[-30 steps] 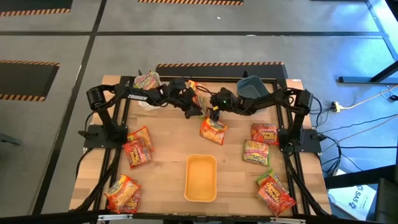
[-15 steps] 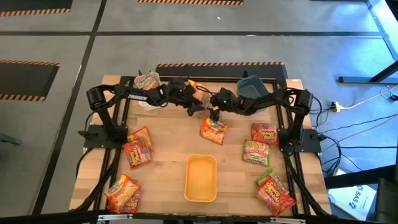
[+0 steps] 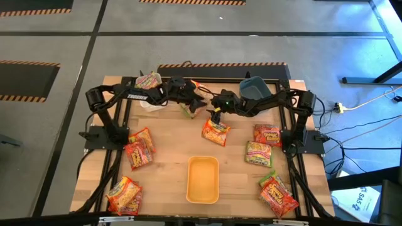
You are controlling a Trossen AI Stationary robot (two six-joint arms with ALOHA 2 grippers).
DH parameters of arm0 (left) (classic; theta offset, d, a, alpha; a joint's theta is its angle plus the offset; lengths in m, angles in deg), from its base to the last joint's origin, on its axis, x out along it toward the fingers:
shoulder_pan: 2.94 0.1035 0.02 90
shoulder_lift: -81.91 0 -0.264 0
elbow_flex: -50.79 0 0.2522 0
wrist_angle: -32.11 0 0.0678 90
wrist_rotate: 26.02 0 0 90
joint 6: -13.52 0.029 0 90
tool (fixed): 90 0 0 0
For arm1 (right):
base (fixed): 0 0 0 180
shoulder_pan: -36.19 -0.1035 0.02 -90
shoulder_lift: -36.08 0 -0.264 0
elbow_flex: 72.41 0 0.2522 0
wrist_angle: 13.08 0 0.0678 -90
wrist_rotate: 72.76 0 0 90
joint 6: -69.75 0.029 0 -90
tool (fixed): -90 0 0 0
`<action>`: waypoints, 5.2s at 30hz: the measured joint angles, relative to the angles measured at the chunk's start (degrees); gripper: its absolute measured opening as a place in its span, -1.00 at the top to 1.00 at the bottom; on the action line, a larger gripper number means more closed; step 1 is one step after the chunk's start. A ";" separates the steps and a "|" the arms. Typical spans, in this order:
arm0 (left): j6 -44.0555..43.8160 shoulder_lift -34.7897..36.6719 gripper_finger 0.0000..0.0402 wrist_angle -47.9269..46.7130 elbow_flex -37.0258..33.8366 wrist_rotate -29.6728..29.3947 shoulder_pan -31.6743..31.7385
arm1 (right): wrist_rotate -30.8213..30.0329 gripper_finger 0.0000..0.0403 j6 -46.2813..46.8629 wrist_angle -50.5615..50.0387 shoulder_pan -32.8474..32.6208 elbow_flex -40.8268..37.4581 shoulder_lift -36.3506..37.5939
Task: Sort Maruchan noodles
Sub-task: Put the top left green noodle pack into the white bin
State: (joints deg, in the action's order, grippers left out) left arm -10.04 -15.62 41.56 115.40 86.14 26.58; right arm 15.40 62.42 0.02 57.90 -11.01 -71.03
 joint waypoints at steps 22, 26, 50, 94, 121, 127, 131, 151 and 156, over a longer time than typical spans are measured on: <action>6.11 3.01 -0.40 -19.97 0.00 -13.04 7.33 | -0.07 -0.36 0.00 -0.43 0.02 -0.07 0.00; 6.82 2.98 -0.41 -19.67 0.00 -12.15 7.45 | -0.07 -0.36 0.00 -0.33 0.04 -0.07 0.00; 7.18 -4.49 -0.38 -16.69 0.00 -8.55 6.07 | -0.07 -0.36 -0.01 0.01 0.04 -0.07 0.00; 4.73 0.82 -0.23 -29.82 0.00 -33.79 -19.27 | 22.03 -0.36 18.99 -13.12 9.13 0.17 4.77; 7.59 -7.76 -0.23 -22.31 0.00 -40.28 -19.43 | 41.80 -0.37 20.65 -20.33 9.13 11.30 -6.10; 7.82 -6.97 -0.23 -22.56 -0.15 -40.46 -19.69 | 43.20 -0.37 21.37 -19.37 9.11 11.30 -5.86; 7.90 -6.87 -0.23 -22.23 -0.20 -41.02 -20.71 | 46.81 -0.37 25.73 -18.62 8.69 12.58 -4.96; 7.31 -4.04 -0.23 -26.63 0.08 -38.85 -22.88 | 40.47 0.36 20.73 -22.12 4.96 15.39 -3.04; 6.15 1.72 -0.23 -32.41 -0.09 -39.89 -24.08 | 38.70 0.53 13.43 -28.54 4.94 15.41 2.87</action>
State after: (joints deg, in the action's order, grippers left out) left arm -3.89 -13.90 9.15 115.31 46.25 2.50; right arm 54.10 75.84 -28.52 62.84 4.40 -68.16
